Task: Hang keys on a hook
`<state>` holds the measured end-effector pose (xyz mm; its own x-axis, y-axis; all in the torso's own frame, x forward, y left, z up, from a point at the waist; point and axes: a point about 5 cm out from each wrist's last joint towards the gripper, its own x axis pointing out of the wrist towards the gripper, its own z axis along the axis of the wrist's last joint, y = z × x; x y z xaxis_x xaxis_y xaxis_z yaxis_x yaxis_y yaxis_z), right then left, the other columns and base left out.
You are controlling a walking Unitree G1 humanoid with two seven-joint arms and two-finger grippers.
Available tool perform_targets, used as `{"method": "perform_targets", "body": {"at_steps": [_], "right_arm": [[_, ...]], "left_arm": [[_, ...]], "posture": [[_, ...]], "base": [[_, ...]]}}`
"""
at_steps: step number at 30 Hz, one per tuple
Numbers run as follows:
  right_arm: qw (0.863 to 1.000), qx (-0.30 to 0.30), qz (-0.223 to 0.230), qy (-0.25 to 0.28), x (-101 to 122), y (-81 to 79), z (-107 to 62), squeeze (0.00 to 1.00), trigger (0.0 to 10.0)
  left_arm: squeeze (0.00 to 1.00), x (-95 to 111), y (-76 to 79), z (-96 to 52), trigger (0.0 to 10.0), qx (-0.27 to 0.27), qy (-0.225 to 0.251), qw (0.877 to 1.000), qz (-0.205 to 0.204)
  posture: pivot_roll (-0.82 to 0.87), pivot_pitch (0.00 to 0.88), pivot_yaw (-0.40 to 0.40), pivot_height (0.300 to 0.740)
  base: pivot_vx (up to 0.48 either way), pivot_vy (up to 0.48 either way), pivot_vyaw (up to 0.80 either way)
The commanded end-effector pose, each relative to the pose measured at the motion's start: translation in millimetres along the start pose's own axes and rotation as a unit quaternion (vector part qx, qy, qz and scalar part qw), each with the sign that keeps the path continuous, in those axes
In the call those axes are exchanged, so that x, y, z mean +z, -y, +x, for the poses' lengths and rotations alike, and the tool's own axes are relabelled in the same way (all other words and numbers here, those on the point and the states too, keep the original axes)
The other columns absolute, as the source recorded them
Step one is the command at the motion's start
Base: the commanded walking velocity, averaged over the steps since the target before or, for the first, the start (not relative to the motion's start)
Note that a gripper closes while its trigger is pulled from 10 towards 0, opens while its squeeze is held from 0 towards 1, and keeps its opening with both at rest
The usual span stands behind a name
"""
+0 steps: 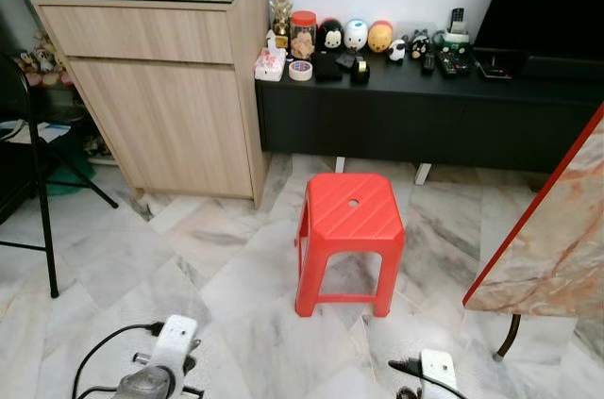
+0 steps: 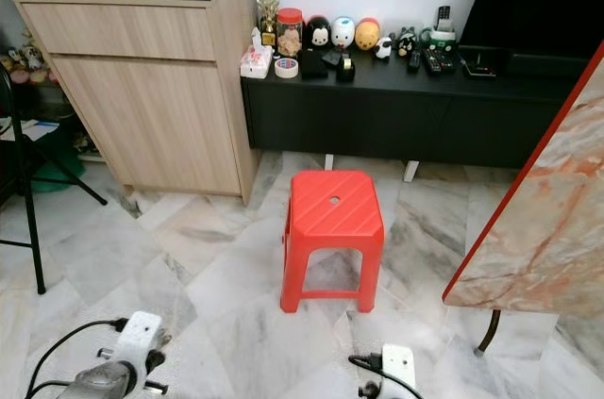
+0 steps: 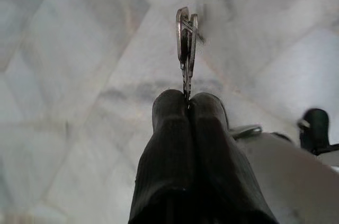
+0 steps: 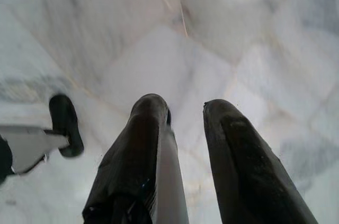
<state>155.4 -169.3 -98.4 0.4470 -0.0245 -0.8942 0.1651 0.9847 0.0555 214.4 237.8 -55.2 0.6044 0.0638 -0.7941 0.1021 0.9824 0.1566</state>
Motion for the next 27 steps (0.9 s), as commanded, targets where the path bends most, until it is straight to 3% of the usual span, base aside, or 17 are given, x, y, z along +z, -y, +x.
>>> {"method": "perform_targets", "body": {"at_steps": [1,7,9,13,27], "right_arm": [[1.000,-0.004,0.010,0.000,-5,-0.3,-0.3,0.00,10.0],[1.000,-0.006,0.021,-0.003,-11,-2.5,-0.6,0.00,10.0],[1.000,-0.006,0.019,-0.002,-11,-1.1,-0.6,0.00,10.0],[1.000,-0.011,0.026,-0.001,-11,1.6,-0.7,0.00,10.0],[0.999,-0.021,0.043,-0.003,-14,3.6,-1.1,0.00,10.0]], "left_arm": [[0.00,-10,-1.9,-1.1,10.0,0.010,-0.009,1.000,-0.018],[0.00,-17,-0.3,-1.7,10.0,0.024,-0.007,0.999,-0.047],[0.00,-19,0.7,-1.8,10.0,0.028,-0.004,0.997,-0.076],[0.00,-21,1.0,-2.0,10.0,0.031,-0.002,0.996,-0.081],[0.00,-21,3.2,-1.7,10.0,0.025,0.006,0.994,-0.102]], "posture": [[0.03,0.029,-0.031,0.740],[0.03,0.022,-0.036,0.740],[0.03,0.020,-0.038,0.740],[0.03,0.011,-0.040,0.740],[0.02,0.000,-0.031,0.740]], "base": [[0.000,0.000,0.00],[0.000,0.000,0.00],[0.000,0.000,0.00],[0.000,0.000,0.00],[0.000,-0.369,0.00]]}}
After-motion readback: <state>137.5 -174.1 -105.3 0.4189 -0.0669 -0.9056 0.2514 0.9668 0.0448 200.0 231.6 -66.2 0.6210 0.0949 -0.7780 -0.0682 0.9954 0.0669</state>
